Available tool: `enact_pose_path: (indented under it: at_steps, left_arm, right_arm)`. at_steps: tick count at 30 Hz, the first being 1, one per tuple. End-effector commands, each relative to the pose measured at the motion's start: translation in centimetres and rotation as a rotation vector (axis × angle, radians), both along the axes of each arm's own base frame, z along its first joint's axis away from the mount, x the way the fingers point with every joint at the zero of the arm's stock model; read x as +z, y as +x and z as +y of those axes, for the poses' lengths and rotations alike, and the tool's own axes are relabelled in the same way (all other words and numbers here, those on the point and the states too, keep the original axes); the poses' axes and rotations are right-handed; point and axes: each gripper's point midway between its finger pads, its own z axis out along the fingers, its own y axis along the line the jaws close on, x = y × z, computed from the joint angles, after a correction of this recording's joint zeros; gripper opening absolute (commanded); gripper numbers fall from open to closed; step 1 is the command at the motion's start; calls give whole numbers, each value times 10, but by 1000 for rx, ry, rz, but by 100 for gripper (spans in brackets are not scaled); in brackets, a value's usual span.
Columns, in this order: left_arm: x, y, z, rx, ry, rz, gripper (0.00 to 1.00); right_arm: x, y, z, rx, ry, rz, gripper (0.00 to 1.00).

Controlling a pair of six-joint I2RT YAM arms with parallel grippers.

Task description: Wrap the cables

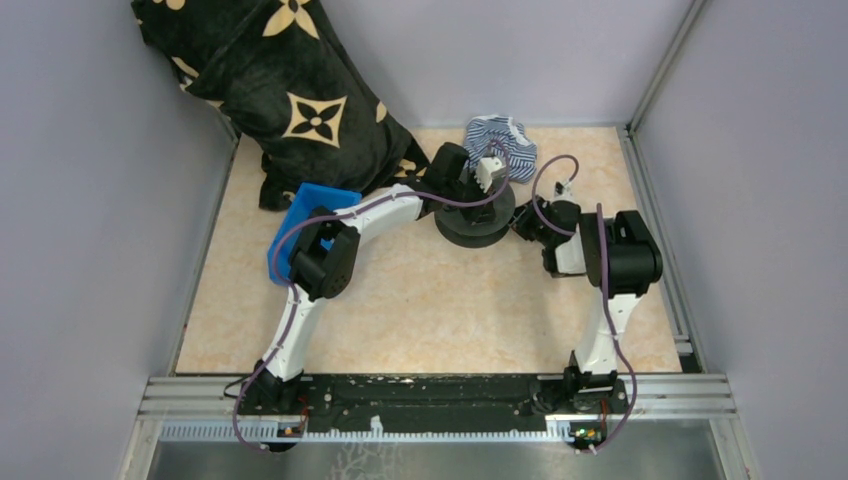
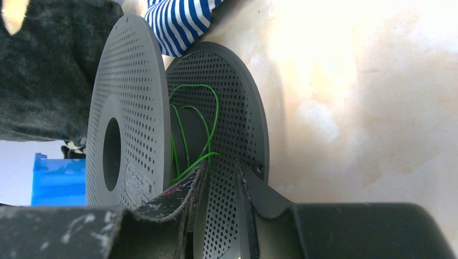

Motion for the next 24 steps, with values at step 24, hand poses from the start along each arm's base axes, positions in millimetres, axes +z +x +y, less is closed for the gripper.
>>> enact_pose_path:
  at_steps: [24]
  left_arm:
    - [27, 10, 10, 33, 14, -46, 33]
  right_arm:
    - [67, -15, -52, -20, -352, -86, 58]
